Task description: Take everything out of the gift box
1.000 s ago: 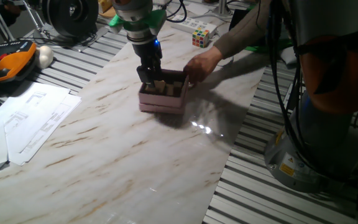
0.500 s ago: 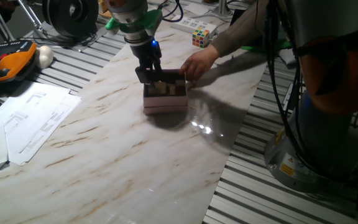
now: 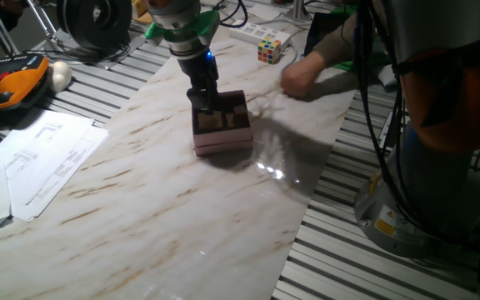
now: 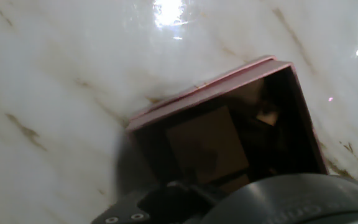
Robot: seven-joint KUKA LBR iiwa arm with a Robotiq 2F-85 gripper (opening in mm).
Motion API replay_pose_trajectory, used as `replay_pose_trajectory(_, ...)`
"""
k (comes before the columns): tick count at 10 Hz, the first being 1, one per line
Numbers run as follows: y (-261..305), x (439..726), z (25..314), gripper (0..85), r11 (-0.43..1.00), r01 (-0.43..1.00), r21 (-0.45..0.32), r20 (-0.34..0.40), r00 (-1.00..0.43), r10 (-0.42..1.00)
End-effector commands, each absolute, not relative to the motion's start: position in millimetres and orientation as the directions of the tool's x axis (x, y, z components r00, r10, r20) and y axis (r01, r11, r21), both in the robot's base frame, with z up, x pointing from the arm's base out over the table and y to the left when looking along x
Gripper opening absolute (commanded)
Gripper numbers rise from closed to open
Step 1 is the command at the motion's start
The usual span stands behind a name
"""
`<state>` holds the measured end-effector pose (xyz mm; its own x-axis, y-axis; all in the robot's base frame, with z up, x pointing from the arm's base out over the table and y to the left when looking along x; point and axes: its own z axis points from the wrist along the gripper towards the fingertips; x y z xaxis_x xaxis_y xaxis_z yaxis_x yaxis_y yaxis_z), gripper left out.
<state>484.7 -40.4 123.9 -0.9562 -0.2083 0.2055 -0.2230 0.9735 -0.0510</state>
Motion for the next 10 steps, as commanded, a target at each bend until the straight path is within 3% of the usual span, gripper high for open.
replay_pose_trajectory(1,-41,484,123,51.0,0.97,-0.236,-0.052,0.218,-0.951,-0.219)
replay_pose_trajectory(2,-41,481,121,68.0,0.966,-0.253,-0.06,0.23,-0.945,-0.233)
replay_pose_trajectory(10,-60,449,106,68.0,0.954,-0.296,-0.058,0.21,-0.937,-0.278)
